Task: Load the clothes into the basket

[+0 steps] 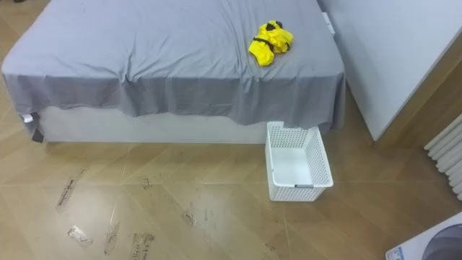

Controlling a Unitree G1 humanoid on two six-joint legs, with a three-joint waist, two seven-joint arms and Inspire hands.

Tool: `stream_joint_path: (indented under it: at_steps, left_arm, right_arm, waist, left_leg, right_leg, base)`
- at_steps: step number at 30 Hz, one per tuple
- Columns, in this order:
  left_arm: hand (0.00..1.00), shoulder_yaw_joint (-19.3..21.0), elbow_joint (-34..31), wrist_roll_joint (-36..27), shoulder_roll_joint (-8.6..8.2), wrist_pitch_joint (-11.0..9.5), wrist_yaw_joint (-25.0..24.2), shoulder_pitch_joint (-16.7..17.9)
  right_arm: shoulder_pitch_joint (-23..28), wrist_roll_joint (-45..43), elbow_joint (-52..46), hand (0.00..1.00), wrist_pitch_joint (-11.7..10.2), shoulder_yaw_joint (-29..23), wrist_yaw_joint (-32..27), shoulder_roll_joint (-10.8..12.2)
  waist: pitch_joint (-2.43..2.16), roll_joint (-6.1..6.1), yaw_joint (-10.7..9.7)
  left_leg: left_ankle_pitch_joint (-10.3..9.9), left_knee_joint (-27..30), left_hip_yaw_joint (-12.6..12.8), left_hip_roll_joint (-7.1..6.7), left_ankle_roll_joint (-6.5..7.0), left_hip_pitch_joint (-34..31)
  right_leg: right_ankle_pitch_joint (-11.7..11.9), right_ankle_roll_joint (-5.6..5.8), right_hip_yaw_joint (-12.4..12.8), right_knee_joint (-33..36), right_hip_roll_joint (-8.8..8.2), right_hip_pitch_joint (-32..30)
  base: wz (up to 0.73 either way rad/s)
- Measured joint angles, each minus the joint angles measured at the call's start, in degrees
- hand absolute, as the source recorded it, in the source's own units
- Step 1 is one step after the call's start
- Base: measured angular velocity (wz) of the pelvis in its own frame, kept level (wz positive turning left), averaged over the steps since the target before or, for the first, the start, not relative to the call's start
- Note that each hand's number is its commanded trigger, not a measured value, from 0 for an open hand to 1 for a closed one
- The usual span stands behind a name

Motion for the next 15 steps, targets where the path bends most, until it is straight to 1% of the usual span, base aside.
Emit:
stream_joint_path:
  at_steps: [3, 4, 6, 9, 15]
  left_arm:
    - [0.0, 0.2, 0.0, 0.0, 0.01, 0.0, 0.0, 0.1]
    - [0.0, 0.2, 0.0, 0.0, 0.01, 0.0, 0.0, 0.2]
    - [0.0, 0.2, 0.0, -0.1, 0.02, 0.0, 0.0, 0.5]
    - [0.0, 0.4, 0.0, -0.1, 0.02, 0.0, 0.0, 0.6]
    - [0.0, 0.5, 0.0, -0.2, 0.02, 0.0, -0.1, 0.8]
  right_arm:
    - [-0.1, 0.1, 0.0, 0.0, 0.0, 0.0, 0.0, 0.0]
    - [0.0, 0.4, 0.0, 0.0, 0.0, 0.1, 0.0, 0.0]
    - [0.0, 1.3, 0.2, 0.0, 0.1, 0.1, 0.0, 0.0]
    - [0.0, 1.7, 0.2, 0.0, 0.7, -0.1, 0.3, 0.0]
    - [0.0, 1.8, 0.2, 0.0, 0.7, -0.2, 0.6, -0.1]
  waist:
    - [-0.04, 0.01, 0.1]
    - [-0.16, -0.02, 0.2]
    - [-0.19, 0.11, 0.1]
    - [-0.28, 0.06, -0.1]
    - [-0.33, -0.03, 0.0]
  left_leg:
    - [0.0, 0.3, 0.0, -0.1, 0.01, -0.1]
    - [0.0, 0.3, -0.1, -0.13, 0.01, 0.0]
    - [0.0, 0.3, -0.2, -0.19, 0.07, 0.2]
    - [0.0, 0.4, -1.5, -0.53, 0.11, 0.1]
    - [-0.1, 0.3, -1.7, -0.67, 0.19, -0.1]
  right_leg:
    - [0.0, 0.01, 0.0, -0.3, -0.1, 0.0]
    - [0.0, 0.01, 0.0, -0.3, -0.13, 0.0]
    - [0.0, 0.01, -0.1, -0.5, -0.17, 0.3]
    - [-0.1, 0.15, -0.9, -0.8, -0.37, 0.7]
    - [-0.3, 0.32, -1.0, -0.9, -0.45, 0.6]
  base:
    - [0.0]
    - [0.0]
    - [0.03]
    - [0.14]
    - [0.02]
